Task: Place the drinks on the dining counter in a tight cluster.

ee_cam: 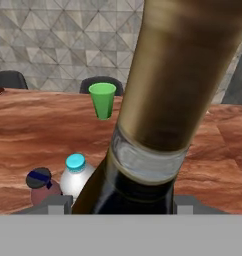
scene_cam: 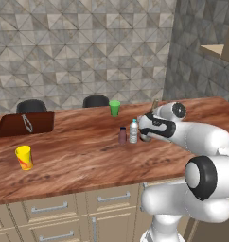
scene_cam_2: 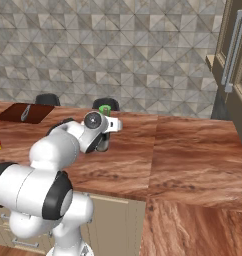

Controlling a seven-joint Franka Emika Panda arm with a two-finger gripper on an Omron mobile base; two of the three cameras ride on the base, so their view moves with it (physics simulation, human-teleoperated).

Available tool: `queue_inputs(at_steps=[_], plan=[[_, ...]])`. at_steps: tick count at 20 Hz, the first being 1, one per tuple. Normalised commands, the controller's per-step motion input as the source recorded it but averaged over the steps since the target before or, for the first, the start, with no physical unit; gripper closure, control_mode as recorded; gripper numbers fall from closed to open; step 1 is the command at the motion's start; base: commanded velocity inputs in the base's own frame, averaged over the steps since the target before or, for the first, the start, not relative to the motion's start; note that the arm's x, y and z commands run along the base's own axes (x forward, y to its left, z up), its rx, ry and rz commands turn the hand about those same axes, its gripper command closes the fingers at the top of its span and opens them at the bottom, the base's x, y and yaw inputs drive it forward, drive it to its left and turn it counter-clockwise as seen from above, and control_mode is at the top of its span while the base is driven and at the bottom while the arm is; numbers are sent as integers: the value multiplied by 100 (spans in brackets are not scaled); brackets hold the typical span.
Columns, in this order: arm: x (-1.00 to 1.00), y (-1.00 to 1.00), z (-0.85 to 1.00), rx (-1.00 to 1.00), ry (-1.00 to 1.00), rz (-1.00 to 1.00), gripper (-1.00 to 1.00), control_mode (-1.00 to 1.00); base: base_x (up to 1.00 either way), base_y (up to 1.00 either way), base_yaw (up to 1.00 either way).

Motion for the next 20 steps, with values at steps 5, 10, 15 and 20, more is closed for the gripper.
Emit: queue_inputs(at_steps=[5, 10, 15, 20], plan=[[2, 0, -2, -2, 0, 0, 100, -100, 0, 0, 0], [6, 0, -5, -10, 0, 1, 100, -100, 0, 0, 0], [11, 0, -12, -4, 0, 2, 100, -100, 0, 0, 0], [9, 0, -15, 0, 0, 3, 100, -100, 0, 0, 0]])
